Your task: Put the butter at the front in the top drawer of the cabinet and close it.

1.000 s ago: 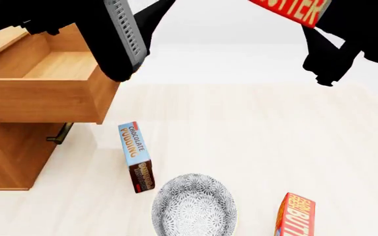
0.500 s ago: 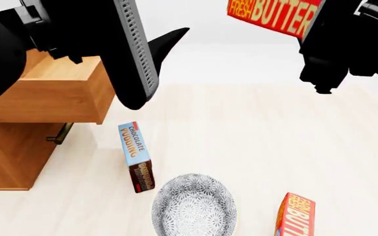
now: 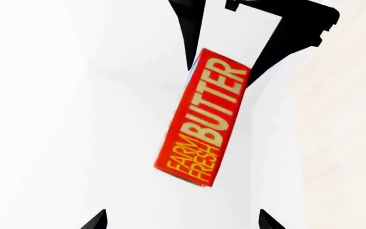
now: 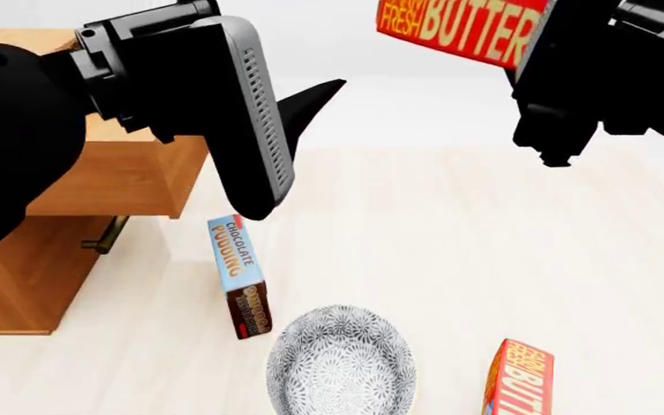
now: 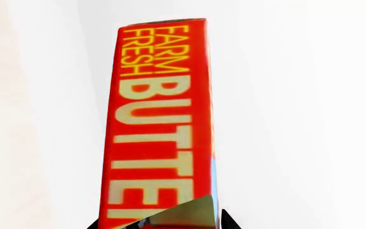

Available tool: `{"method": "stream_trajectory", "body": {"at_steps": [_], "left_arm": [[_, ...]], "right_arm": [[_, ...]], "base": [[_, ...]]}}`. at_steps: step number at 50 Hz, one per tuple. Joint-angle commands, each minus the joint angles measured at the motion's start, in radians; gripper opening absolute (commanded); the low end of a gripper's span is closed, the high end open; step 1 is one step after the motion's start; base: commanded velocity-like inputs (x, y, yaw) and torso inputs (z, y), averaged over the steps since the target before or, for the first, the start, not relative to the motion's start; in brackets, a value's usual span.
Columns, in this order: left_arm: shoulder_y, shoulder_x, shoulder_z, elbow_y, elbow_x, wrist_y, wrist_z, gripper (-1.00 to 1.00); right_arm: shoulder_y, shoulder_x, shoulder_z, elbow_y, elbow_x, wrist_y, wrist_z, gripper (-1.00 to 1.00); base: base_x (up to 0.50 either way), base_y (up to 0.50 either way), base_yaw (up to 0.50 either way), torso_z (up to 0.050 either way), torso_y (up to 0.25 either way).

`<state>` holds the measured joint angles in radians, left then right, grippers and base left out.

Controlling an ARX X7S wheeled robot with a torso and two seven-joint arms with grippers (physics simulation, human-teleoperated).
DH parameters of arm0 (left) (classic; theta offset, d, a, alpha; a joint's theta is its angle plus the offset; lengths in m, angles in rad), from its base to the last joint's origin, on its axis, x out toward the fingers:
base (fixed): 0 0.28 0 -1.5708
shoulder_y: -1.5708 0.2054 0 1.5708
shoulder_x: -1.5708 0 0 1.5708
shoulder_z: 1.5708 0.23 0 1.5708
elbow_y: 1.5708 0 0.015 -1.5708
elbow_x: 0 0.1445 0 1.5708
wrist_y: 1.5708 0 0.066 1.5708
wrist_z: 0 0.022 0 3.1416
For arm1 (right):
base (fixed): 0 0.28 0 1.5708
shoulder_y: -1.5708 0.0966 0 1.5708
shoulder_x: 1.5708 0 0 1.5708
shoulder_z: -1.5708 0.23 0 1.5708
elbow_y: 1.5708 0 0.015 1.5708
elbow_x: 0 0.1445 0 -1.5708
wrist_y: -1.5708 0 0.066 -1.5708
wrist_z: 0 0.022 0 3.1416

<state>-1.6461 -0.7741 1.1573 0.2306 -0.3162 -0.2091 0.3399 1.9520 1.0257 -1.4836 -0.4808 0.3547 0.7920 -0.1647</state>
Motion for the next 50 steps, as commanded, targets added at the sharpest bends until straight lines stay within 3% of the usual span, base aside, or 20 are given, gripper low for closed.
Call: {"method": "stream_trajectory", "body": {"at_steps": [1,50], "left_arm": [[0.02,0.015,0.001,-0.023,0.019,0.027,-0.021,1.0],[0.059,0.054,-0.004,-0.054,0.017,0.07,-0.036,1.0]], "right_arm": [[0.028,0.0,0.038,-0.017,-0.08,-0.006,0.013,-1.0],[-0.001,-0.01,0.074,-0.051,-0.047,-0.017,0.005,-1.0]], "base": [[0.0,0.0,0.0,0.0,0.0],[0.0,0.0,0.0,0.0,0.001]]}}
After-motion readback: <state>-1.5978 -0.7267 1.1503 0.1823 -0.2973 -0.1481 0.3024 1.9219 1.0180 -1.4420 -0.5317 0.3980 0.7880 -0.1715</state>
